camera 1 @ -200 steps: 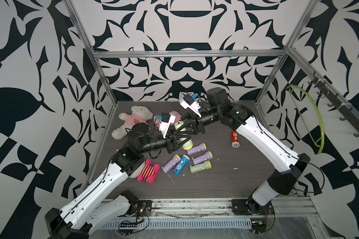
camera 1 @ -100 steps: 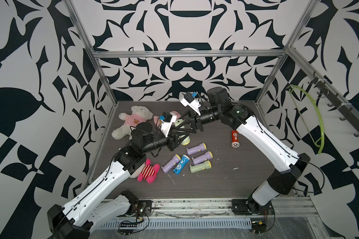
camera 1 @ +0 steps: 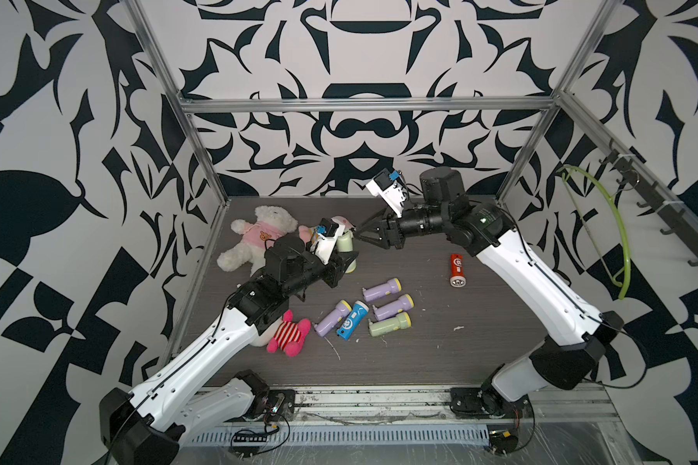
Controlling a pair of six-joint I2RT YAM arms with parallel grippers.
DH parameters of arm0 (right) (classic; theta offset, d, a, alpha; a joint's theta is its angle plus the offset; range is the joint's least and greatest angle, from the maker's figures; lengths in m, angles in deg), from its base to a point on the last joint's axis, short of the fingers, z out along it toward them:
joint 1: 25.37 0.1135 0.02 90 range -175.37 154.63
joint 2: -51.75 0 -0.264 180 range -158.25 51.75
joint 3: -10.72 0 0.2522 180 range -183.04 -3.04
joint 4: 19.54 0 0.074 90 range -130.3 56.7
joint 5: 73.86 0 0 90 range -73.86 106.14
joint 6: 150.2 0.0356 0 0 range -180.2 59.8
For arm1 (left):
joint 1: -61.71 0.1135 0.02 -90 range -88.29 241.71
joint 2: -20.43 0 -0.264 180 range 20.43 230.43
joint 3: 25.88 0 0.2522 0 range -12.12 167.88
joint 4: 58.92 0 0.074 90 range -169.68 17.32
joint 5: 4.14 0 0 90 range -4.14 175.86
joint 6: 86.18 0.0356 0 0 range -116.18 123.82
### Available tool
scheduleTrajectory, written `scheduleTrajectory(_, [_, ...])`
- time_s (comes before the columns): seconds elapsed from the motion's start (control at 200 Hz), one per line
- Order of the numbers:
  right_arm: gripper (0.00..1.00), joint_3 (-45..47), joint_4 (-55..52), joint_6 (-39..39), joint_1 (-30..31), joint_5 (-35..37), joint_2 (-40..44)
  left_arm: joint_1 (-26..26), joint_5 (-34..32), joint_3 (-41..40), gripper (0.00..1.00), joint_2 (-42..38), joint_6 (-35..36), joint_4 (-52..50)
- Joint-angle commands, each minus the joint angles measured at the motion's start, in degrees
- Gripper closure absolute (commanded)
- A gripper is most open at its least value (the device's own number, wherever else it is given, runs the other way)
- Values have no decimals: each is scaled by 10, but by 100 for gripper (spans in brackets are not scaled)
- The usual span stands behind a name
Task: Close the plug at the bottom of the flashlight
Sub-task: Adjust the flashlight at the center of the board.
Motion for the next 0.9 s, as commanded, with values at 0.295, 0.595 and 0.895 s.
scheduleTrajectory(0.295, [58,-143,-105,70,0,20,-59,-20,-54,5,100,0,55,-28])
scheduleTrajectory(0.595, [72,-166,-130,71,0,33,-101,-22,-40,7,100,-6,56,-34])
scheduleTrajectory(0.895, [82,-176,-132,88,1,-18,-126,-25,-38,6,100,-4,64,-34])
